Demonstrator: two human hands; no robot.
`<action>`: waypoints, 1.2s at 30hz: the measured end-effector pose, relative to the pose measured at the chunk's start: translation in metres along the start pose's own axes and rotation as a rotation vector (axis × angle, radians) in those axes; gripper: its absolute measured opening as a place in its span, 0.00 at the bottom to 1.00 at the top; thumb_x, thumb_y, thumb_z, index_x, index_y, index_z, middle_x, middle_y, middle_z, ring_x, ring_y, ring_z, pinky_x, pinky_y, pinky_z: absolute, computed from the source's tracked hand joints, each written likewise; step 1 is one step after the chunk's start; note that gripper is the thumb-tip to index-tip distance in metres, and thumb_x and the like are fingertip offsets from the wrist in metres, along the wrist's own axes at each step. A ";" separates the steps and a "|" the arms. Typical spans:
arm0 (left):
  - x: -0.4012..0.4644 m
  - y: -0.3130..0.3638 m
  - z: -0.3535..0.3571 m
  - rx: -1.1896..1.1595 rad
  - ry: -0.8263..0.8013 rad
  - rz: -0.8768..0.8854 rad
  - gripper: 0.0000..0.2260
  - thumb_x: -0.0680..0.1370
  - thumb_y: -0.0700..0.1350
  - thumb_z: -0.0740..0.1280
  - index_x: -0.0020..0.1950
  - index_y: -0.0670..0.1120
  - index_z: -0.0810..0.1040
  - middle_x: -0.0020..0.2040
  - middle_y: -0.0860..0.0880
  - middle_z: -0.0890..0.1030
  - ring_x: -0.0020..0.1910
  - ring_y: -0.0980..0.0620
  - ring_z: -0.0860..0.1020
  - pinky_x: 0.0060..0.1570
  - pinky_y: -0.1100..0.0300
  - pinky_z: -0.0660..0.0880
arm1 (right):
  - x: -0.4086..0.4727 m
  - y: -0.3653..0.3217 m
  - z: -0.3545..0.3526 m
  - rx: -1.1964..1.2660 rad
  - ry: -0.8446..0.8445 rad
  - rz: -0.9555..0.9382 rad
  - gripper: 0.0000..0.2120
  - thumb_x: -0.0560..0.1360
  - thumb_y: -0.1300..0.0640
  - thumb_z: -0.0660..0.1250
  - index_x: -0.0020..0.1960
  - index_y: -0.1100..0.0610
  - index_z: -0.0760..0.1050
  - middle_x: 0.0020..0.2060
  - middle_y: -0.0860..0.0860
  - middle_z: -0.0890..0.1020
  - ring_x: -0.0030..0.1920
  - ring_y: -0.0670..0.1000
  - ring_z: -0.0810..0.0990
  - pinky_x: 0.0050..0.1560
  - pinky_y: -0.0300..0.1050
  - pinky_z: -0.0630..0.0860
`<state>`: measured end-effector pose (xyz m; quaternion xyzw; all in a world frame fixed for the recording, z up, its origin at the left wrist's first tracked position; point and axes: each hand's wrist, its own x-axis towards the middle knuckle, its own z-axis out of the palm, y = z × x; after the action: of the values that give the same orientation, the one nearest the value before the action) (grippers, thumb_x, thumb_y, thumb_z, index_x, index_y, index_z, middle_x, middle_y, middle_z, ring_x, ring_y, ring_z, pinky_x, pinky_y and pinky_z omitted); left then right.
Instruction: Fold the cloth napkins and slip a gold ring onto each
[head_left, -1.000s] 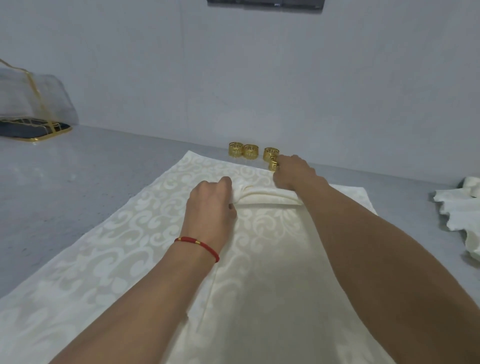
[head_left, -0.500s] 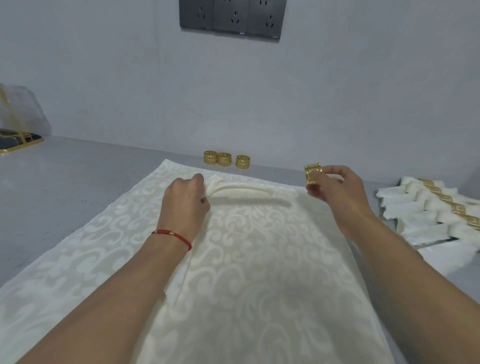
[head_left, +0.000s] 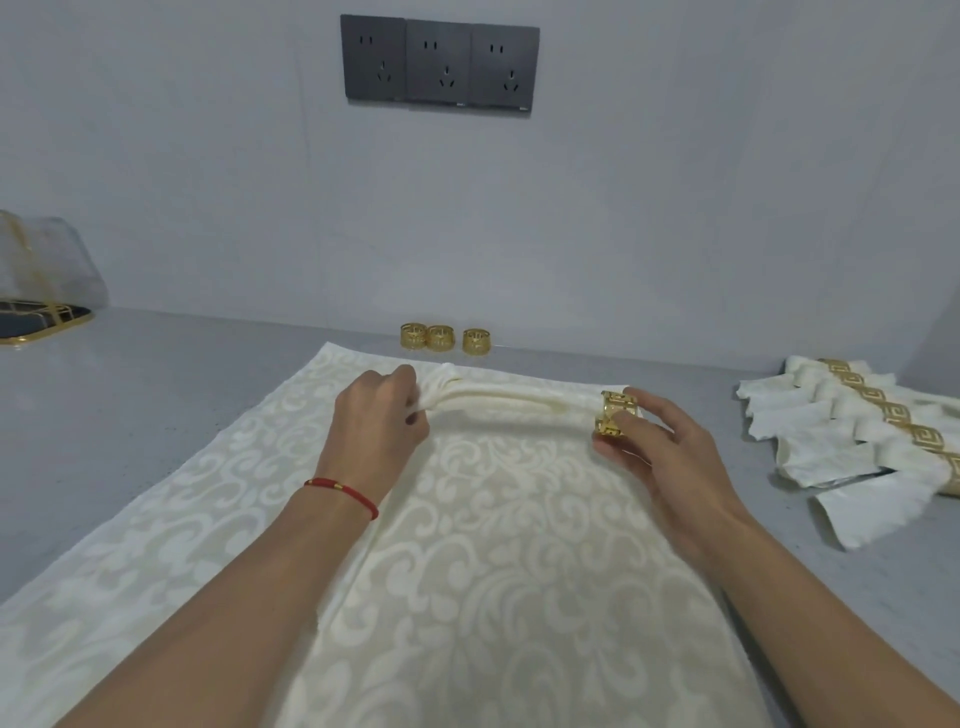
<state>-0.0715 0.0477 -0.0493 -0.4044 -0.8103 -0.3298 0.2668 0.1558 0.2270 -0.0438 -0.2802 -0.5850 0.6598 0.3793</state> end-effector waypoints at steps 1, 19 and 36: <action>0.000 0.001 0.000 -0.010 -0.006 0.019 0.11 0.64 0.33 0.74 0.35 0.40 0.72 0.30 0.47 0.71 0.29 0.49 0.66 0.28 0.67 0.55 | -0.001 0.001 0.001 -0.007 -0.026 -0.005 0.17 0.79 0.60 0.71 0.67 0.52 0.78 0.53 0.57 0.87 0.52 0.55 0.87 0.68 0.55 0.76; -0.014 0.021 0.003 -0.050 -0.129 0.284 0.10 0.64 0.30 0.73 0.36 0.40 0.73 0.31 0.45 0.74 0.30 0.47 0.73 0.26 0.50 0.74 | -0.017 -0.006 0.001 -1.185 -0.215 -0.529 0.20 0.66 0.44 0.81 0.55 0.45 0.78 0.47 0.43 0.81 0.49 0.46 0.72 0.55 0.44 0.67; -0.024 0.052 -0.002 -0.090 0.004 0.483 0.08 0.66 0.28 0.70 0.38 0.39 0.75 0.33 0.48 0.72 0.36 0.49 0.71 0.34 0.59 0.67 | -0.026 0.002 0.026 -0.670 -0.110 -0.361 0.17 0.71 0.42 0.77 0.56 0.39 0.74 0.49 0.36 0.83 0.42 0.41 0.81 0.43 0.41 0.76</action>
<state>-0.0156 0.0586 -0.0484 -0.5971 -0.6741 -0.2932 0.3210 0.1484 0.1904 -0.0436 -0.2454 -0.8276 0.3686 0.3449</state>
